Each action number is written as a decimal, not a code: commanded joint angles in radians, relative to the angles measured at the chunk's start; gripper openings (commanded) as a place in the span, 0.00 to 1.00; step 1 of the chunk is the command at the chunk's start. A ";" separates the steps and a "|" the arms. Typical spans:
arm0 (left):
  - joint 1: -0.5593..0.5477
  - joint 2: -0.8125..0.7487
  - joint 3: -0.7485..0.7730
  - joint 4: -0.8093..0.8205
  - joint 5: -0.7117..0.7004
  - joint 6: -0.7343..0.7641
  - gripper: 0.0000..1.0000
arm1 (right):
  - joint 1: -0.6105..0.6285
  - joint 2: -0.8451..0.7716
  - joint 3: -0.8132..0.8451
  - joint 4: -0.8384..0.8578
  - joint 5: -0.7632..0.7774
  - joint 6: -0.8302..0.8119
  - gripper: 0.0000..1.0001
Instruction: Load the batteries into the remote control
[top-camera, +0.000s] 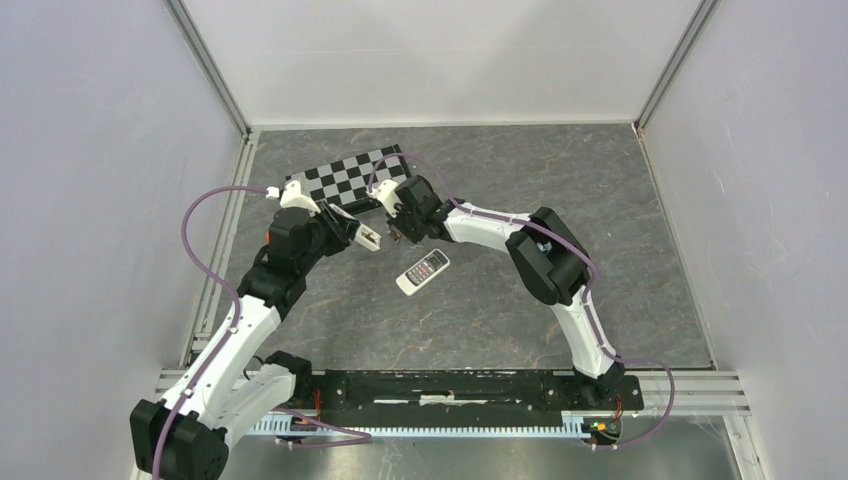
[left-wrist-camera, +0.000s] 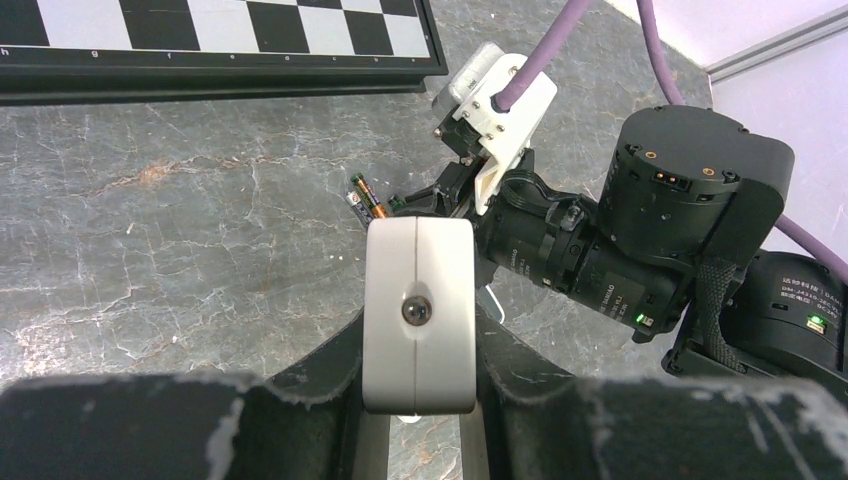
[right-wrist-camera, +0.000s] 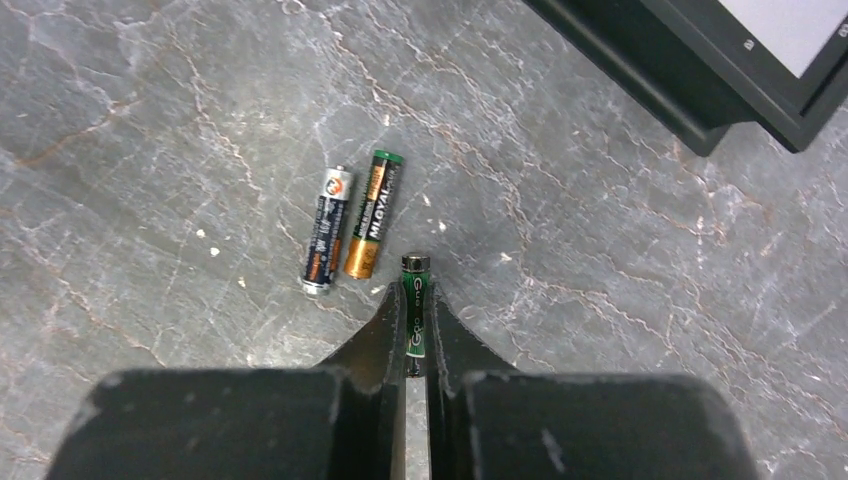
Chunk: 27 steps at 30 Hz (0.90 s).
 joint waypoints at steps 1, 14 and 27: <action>0.006 -0.009 0.010 0.053 0.015 0.025 0.02 | -0.003 -0.033 -0.033 -0.055 0.091 -0.015 0.03; 0.004 0.014 -0.068 0.362 0.467 0.000 0.02 | -0.064 -0.494 -0.331 0.051 0.009 0.123 0.02; -0.061 0.126 -0.109 0.672 0.751 -0.183 0.02 | -0.082 -1.020 -0.648 0.011 -0.142 0.274 0.03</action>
